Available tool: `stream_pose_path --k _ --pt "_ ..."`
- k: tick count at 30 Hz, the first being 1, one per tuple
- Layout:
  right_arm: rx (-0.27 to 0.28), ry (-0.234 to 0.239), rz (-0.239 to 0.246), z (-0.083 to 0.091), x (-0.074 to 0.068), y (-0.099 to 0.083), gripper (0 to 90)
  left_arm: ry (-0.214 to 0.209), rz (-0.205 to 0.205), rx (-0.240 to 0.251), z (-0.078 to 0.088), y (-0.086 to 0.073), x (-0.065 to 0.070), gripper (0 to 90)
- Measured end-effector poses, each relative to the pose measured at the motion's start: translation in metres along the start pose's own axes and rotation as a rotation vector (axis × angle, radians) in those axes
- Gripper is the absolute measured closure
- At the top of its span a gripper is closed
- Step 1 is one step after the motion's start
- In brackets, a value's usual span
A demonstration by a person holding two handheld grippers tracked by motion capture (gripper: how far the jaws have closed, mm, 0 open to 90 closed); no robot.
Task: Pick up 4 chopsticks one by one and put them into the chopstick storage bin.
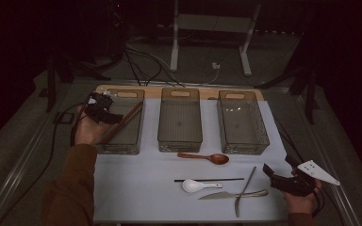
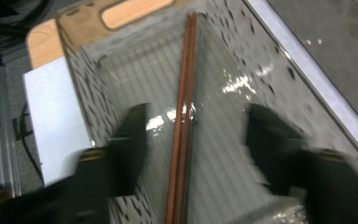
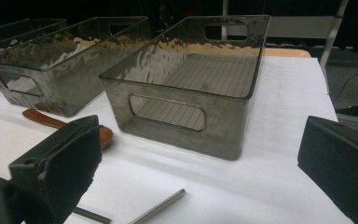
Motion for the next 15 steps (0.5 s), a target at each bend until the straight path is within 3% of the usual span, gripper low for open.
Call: stream_pose_path --k 5,15 --pt "-0.001 0.0 0.001 0.0 -0.001 0.0 0.0 -0.037 0.0 0.033 0.004 0.0 0.006 16.7" --pt "-0.003 -0.001 0.002 0.0 -0.001 0.0 0.0 -0.126 -0.036 0.084 0.015 0.005 0.028 7.7"
Point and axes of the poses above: each handheld gripper's, and its own axes: z roughly backward along the jaws, y roughly out of its top, x roughly to its right, the point moved 1 cm from there along -z, roughly forward along the jaws, and after that the axes turned 11 degrees about y, right-handed, at the moved point
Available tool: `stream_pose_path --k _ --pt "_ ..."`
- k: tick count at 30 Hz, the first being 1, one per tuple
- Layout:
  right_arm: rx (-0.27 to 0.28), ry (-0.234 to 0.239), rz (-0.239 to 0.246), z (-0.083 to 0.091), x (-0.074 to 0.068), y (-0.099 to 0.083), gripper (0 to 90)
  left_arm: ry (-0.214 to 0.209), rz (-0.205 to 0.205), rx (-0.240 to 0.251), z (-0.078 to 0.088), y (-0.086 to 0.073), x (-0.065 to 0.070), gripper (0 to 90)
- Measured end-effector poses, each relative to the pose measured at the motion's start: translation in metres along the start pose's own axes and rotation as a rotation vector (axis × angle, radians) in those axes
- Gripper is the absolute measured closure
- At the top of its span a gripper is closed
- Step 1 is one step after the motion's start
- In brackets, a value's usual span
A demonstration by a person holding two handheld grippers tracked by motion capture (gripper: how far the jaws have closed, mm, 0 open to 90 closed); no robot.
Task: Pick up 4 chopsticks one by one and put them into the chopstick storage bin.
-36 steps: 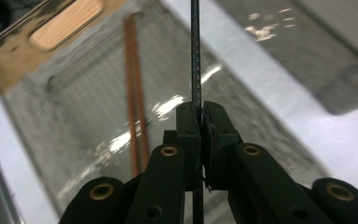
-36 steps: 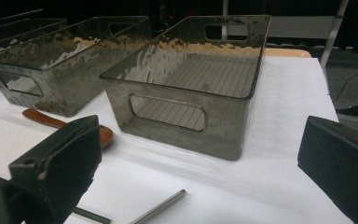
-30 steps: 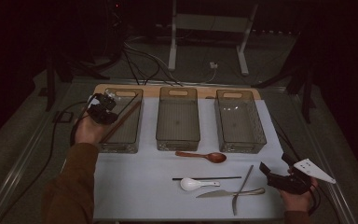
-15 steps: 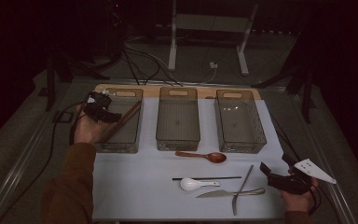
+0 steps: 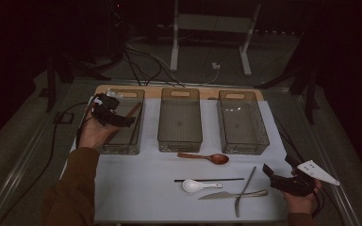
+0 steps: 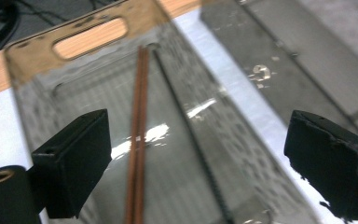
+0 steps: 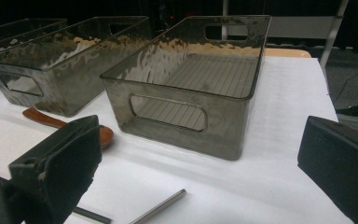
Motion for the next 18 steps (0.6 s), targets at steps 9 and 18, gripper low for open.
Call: stream_pose_path --k 9,18 --pt "0.001 0.0 0.003 0.0 0.0 0.0 0.0 -0.057 -0.083 0.04 0.008 0.007 0.032 6.3" --pt "0.001 0.0 0.003 0.0 0.0 0.0 0.0 -0.119 -0.152 0.047 0.012 0.01 0.059 6.3"
Point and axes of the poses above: each handheld gripper's, and its own axes: z roughly backward along the jaws, y roughly out of its top, x roughly to its right, the point moved 1 cm from there along -z, roughly forward along the jaws, and after that the axes turned 11 degrees about y, right-handed, at the moved point
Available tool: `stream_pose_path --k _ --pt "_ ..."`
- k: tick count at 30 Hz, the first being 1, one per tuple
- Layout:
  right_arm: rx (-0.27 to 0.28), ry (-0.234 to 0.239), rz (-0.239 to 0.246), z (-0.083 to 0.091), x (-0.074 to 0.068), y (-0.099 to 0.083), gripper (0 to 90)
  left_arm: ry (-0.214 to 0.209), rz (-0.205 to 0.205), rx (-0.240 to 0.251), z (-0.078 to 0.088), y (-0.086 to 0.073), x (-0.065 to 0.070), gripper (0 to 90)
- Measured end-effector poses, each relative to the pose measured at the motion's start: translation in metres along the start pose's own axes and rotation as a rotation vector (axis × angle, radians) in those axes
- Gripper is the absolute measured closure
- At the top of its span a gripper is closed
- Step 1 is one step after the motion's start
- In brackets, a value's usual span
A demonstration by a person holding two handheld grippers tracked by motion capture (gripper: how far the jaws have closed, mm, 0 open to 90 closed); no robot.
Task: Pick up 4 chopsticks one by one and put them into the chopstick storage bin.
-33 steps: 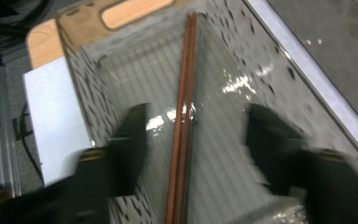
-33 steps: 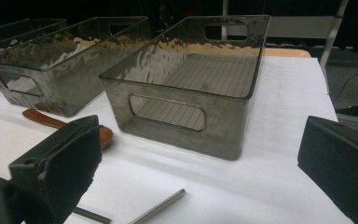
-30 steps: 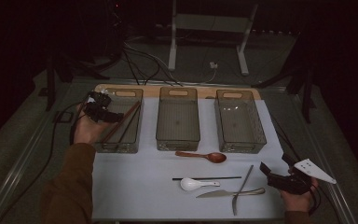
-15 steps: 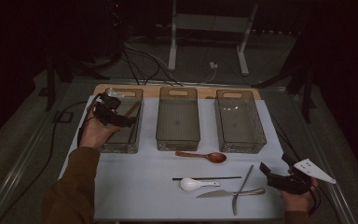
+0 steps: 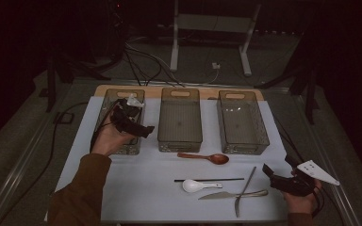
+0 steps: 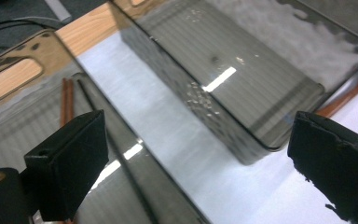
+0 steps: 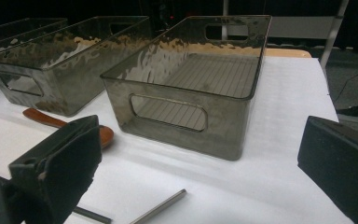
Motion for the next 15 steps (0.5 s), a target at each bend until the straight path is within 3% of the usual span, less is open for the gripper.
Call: stream_pose_path --k 15 --pt "0.001 0.002 0.002 0.0 0.0 0.0 0.0 -0.08 -0.094 -0.008 -0.01 0.001 0.044 6.3"
Point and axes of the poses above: each handheld gripper's, and its own axes: z roughly backward along the jaws, y roughly out of its top, x roughly to its right, the point moved 1 cm from there along -z, roughly forward along the jaws, and after that the axes turned 11 degrees about y, right-handed, at the moved point
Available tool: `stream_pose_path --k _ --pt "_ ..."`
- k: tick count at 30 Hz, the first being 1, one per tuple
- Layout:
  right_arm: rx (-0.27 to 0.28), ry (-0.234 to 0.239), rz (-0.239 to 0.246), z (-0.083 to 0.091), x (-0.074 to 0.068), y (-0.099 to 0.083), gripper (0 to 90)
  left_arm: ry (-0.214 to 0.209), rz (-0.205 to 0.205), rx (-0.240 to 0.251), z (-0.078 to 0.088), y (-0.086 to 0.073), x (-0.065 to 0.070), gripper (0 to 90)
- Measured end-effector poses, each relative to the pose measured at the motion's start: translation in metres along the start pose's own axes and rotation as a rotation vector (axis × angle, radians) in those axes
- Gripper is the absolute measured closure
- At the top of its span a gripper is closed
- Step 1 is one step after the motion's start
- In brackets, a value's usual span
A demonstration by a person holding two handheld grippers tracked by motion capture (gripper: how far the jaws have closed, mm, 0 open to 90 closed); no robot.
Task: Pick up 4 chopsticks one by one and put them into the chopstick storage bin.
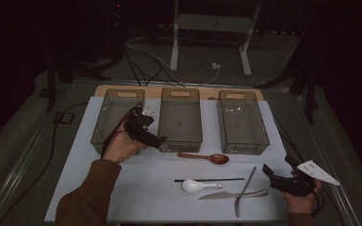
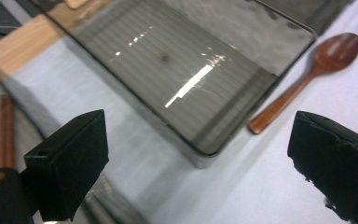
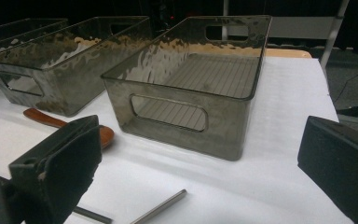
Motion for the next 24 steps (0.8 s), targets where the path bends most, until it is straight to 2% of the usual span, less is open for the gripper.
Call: stream_pose_path --k 14,24 --pt "0.0 -0.001 0.0 0.0 0.0 0.0 0.0 -0.088 -0.063 -0.002 -0.018 -0.002 0.04 6.3" --pt "0.002 0.0 0.0 0.0 0.0 0.0 0.0 -0.133 -0.118 -0.014 -0.031 -0.006 0.068 6.9"
Point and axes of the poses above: each handheld gripper's, and its own axes: z roughly backward along the jaws, y roughly out of its top, x roughly to its right, the point moved 1 cm from there along -z, roughly forward along the jaws, and after that the axes turned 11 degrees about y, right-handed, at the moved point
